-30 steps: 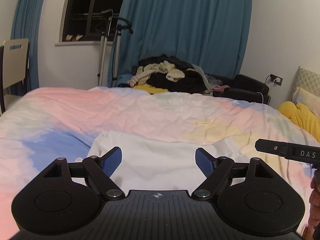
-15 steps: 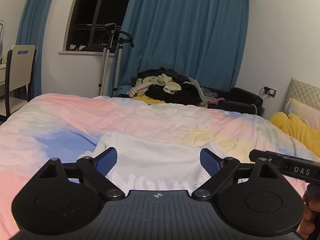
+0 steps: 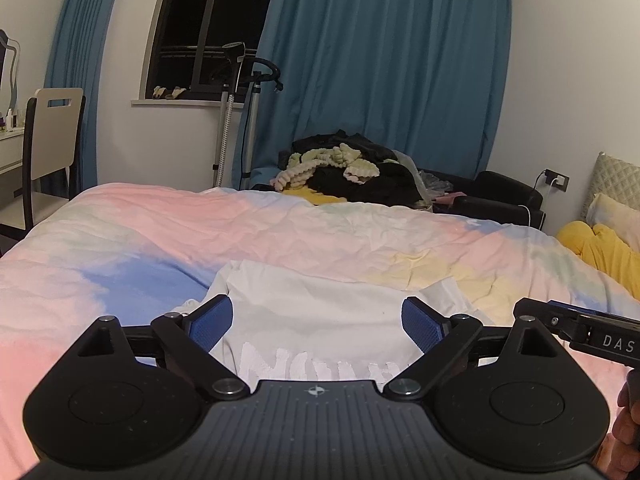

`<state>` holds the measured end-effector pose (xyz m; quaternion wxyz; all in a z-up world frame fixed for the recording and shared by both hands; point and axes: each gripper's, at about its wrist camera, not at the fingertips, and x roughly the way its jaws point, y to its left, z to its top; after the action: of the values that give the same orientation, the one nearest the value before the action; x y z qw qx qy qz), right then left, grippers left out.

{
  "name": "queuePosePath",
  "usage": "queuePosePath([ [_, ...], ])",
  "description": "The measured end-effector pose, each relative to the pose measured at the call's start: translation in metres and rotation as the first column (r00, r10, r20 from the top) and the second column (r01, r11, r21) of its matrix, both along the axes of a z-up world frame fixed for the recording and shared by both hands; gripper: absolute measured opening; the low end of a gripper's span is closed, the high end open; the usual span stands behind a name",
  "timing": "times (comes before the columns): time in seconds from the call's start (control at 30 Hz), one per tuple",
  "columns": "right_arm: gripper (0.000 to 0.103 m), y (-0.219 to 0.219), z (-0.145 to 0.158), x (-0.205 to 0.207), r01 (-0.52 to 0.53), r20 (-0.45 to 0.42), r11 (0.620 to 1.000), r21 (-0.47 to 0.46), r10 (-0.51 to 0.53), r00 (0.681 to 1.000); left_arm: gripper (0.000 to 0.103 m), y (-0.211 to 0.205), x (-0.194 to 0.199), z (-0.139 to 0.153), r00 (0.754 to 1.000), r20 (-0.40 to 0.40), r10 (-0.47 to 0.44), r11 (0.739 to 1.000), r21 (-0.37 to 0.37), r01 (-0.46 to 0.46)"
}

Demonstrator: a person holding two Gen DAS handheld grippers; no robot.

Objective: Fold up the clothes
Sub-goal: 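Lower both open grippers onto the folded white shirt's edge, then close both grippers on the shirt bundle and lift it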

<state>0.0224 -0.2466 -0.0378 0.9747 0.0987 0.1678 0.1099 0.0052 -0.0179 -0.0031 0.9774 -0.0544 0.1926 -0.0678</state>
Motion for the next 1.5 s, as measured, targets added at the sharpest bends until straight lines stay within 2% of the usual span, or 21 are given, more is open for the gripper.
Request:
queuePosePath([
  [0.3, 0.068, -0.001, 0.001, -0.001, 0.007, 0.003, 1.0, 0.002, -0.007, 1.0, 0.096, -0.002, -0.005, -0.001, 1.0, 0.009, -0.004, 1.0, 0.025, 0.004],
  [0.4, 0.073, -0.002, 0.0, -0.001, 0.012, 0.006, 1.0, 0.003, -0.012, 1.0, 0.098, -0.002, -0.005, -0.001, 1.0, 0.013, -0.008, 1.0, 0.03, 0.008],
  [0.5, 0.083, -0.003, 0.0, -0.001, 0.016, 0.01, 1.0, 0.007, -0.016, 1.0, 0.099, 0.0, -0.005, -0.002, 1.0, 0.006, -0.01, 1.0, 0.02, 0.01],
  [0.6, 0.088, -0.004, -0.001, 0.0, 0.017, 0.012, 1.0, 0.019, -0.017, 1.0, 0.101, 0.003, -0.004, -0.003, 1.0, -0.007, -0.019, 1.0, -0.005, 0.019],
  [0.73, 0.103, -0.006, -0.002, 0.001, 0.024, 0.008, 0.999, 0.043, -0.025, 1.0, 0.102, 0.005, -0.002, -0.005, 0.999, -0.017, -0.029, 0.999, -0.041, 0.028],
  [1.03, 0.103, -0.01, -0.004, 0.003, 0.032, -0.017, 0.997, 0.071, -0.031, 0.999, 0.103, 0.005, -0.002, -0.009, 0.999, -0.024, -0.028, 0.998, -0.053, 0.027],
  [1.17, 0.103, -0.013, -0.009, 0.007, 0.018, -0.06, 0.991, 0.134, -0.01, 0.998, 0.103, 0.011, 0.004, -0.012, 0.995, -0.077, -0.062, 0.989, -0.135, 0.052],
  [1.23, 0.103, -0.015, -0.014, 0.009, 0.01, -0.094, 0.983, 0.181, 0.007, 0.996, 0.103, 0.02, 0.008, -0.016, 0.99, -0.114, -0.085, 0.972, -0.226, 0.057],
  [1.3, 0.103, -0.016, -0.018, 0.011, 0.0, -0.125, 0.974, 0.228, 0.029, 0.992, 0.103, 0.031, 0.013, -0.022, 0.982, -0.152, -0.113, 0.941, -0.335, 0.056],
  [1.4, 0.103, -0.019, -0.025, 0.015, -0.006, -0.172, 0.949, 0.314, 0.063, 0.983, 0.103, 0.047, 0.021, -0.034, 0.965, -0.223, -0.134, 0.878, -0.479, 0.012],
  [1.5, 0.103, -0.024, -0.035, 0.019, 0.008, -0.231, 0.906, 0.423, 0.1, 0.968, 0.103, 0.064, 0.03, -0.054, 0.937, -0.316, -0.147, 0.799, -0.597, -0.075],
])
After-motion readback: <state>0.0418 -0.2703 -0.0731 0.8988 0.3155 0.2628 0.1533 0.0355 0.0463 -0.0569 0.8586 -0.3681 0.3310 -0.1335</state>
